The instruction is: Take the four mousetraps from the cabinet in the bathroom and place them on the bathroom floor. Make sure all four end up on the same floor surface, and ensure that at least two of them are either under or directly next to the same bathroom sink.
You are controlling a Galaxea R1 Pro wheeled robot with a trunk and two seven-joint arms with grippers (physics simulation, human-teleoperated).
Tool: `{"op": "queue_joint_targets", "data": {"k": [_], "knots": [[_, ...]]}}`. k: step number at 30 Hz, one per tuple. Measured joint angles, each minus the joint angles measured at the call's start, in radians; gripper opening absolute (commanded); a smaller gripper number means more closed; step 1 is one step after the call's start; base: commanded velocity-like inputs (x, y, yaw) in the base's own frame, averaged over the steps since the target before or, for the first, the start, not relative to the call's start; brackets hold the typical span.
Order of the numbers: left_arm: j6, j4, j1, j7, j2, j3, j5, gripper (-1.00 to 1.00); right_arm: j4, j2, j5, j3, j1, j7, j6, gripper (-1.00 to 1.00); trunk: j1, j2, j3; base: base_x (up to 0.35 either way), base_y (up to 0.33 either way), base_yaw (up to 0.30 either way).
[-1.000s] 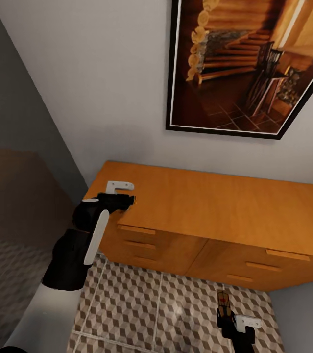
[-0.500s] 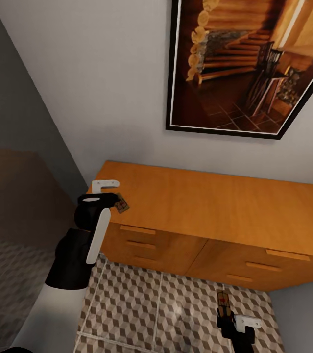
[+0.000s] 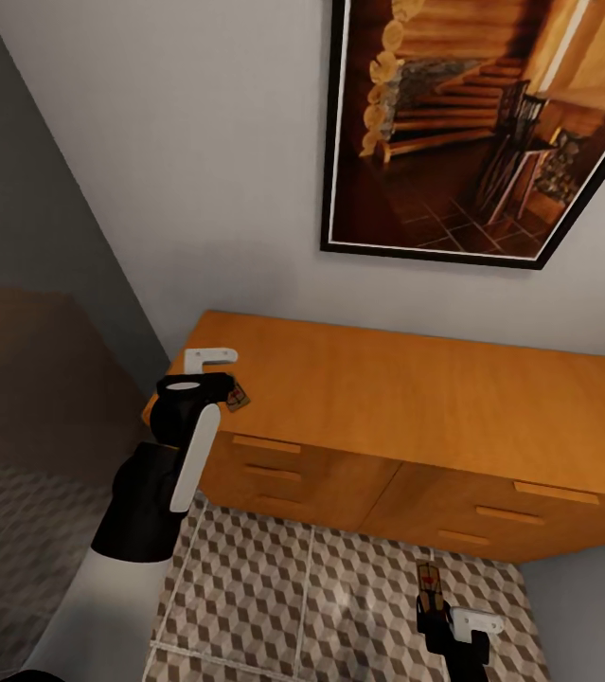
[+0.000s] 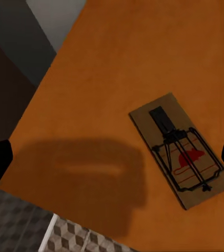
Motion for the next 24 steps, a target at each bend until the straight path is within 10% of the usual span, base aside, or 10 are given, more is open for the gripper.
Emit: {"op": "queue_joint_targets", "data": {"k": [16,24], "knots": [[-0.003,0.001,0.000,0.000,-0.004,-0.011,0.015,1.00,0.000,0.000,0.000,0.000,0.000,0.000,0.000,-1.00,0.000,0.000,0.000,0.000,0.000,0.000],[-0.061,0.004,0.000,0.001,-0.003,-0.046,0.164,1.00,0.000,0.000,0.000,0.000,0.000,0.000,0.000,-1.00,0.000,0.000,0.000,0.000,0.000,0.000]]}}
